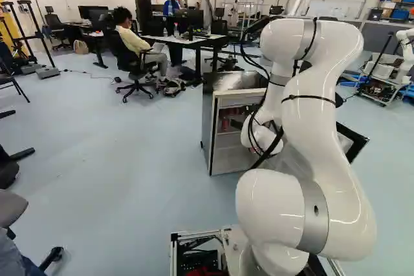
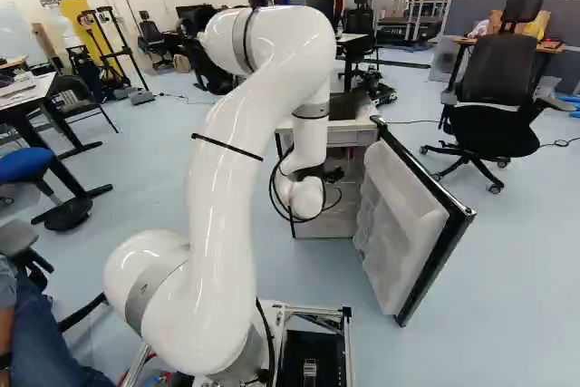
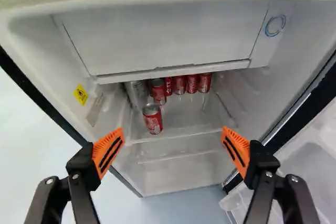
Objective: Grab a drink from the fridge
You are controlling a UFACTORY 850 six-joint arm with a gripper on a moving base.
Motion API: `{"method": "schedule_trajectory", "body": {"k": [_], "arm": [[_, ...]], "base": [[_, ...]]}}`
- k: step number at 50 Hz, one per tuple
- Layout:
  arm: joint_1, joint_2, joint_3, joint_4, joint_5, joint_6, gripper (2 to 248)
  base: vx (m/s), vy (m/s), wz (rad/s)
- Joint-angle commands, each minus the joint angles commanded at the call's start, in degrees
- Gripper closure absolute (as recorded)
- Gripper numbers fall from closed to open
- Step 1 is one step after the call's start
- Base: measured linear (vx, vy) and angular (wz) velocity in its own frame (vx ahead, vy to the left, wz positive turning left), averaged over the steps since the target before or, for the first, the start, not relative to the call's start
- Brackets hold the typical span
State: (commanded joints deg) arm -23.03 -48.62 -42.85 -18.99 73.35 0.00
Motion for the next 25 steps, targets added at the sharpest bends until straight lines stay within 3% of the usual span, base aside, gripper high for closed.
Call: {"method": "schedule_trajectory", "body": {"k": [25], "arm": [[1.03, -8.99, -10.6, 0.0, -4.26, 0.0, 3]], "base": [[0.0, 0.0, 0.0]]}}
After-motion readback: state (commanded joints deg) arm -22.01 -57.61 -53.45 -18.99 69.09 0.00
